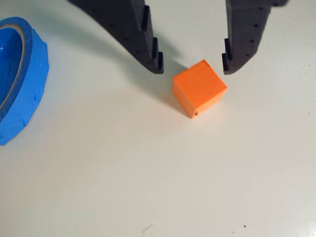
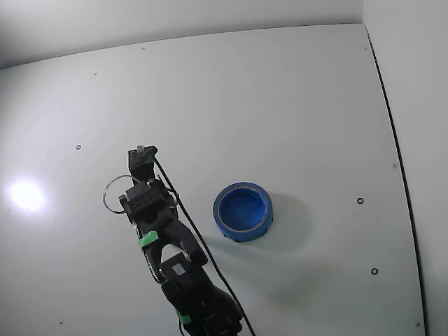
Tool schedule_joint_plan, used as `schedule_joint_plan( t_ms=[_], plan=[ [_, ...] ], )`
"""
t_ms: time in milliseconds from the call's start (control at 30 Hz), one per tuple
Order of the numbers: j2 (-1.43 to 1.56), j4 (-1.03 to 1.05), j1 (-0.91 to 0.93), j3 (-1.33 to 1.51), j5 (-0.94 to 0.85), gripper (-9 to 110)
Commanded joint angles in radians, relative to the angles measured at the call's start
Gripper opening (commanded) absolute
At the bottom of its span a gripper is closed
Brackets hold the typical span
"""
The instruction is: Grasp a block and put it in the bin.
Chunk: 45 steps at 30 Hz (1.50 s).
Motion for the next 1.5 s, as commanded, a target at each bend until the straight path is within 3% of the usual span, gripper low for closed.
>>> schedule_joint_plan(
  t_ms=[0,633,833,1300,1467],
  plan=[
    [0.092,-0.054,0.009,-0.032,-0.014,17],
    [0.089,-0.069,0.009,-0.026,-0.015,16],
    [0.054,-0.071,0.009,-0.025,-0.054,-1],
    [-0.026,-0.069,0.012,-0.026,-0.06,0],
    [0.071,-0.069,0.12,-0.034,0.017,0]
  ],
)
